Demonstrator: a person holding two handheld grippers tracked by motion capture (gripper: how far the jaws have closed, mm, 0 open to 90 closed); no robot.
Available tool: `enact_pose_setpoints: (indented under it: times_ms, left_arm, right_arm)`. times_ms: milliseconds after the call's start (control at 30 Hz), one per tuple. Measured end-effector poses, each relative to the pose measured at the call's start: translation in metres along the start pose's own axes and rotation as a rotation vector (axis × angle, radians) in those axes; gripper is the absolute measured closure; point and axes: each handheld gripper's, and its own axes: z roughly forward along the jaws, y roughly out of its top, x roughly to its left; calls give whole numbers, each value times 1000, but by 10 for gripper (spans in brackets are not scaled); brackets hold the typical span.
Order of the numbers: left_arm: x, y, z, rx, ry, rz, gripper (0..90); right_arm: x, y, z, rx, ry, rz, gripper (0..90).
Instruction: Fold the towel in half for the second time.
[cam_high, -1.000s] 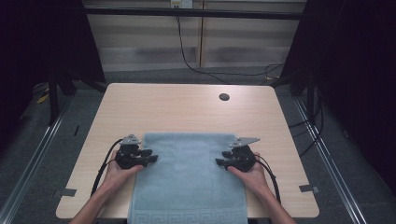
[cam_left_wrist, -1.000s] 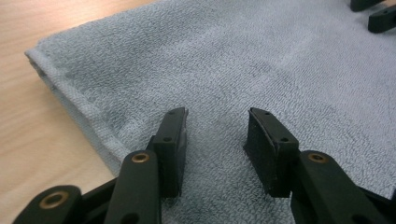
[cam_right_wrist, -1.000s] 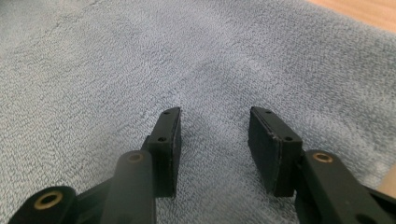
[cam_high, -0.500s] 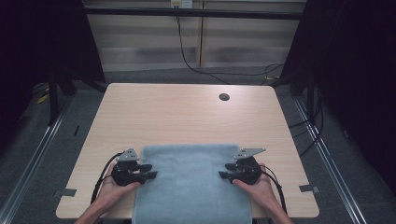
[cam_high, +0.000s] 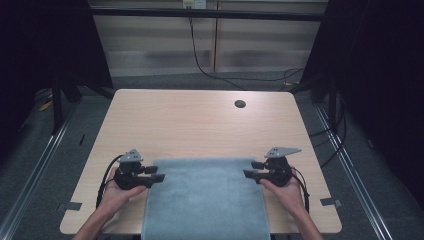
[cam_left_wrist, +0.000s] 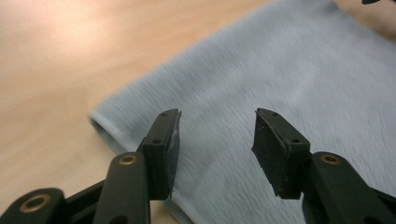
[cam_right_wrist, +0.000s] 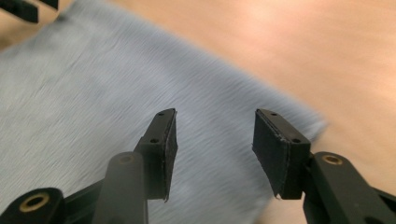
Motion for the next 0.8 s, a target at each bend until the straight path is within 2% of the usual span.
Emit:
enact_pose_setpoints:
  times_ms: [67,100,133,167,200,267,333,467,567,633,700,767,800]
  left_arm:
    - [8,6,2,-28,23,-17,495]
    - [13,10,3,-21,31,-23,494]
    - [17,13,4,-27,44,-27,482]
    - [21,15,5,-51,57,-44,477]
    - [25,17,5,-54,57,-55,474]
    - [29,19,7,-54,82,-45,446]
    - [34,19,11,-62,67,-61,432]
    - [41,10,20,-14,86,-57,411]
    - [45,4,26,3,96,-83,354]
    - [47,1,28,11,76,-75,340]
    - [45,-1,32,24,82,-72,340]
    - [42,-1,33,33,77,-42,354]
    - [40,-1,34,35,68,-39,377]
  right_arm:
    - [-12,5,1,-13,-25,8,503]
    - [-18,8,3,-16,-26,14,504]
    - [-24,10,6,-6,-17,22,504]
    - [-29,13,10,-1,-24,18,508]
    - [-33,15,13,-2,-28,16,508]
    - [-41,18,21,-2,-19,28,512]
    - [-46,18,30,2,-15,31,518]
    - [-50,13,42,46,-6,39,513]
    - [-49,9,45,60,-9,36,513]
    - [-47,8,47,76,-5,27,515]
    - [-46,7,48,88,-3,27,522]
    - [-45,6,50,83,-2,17,525]
    - [-44,7,51,80,-8,14,525]
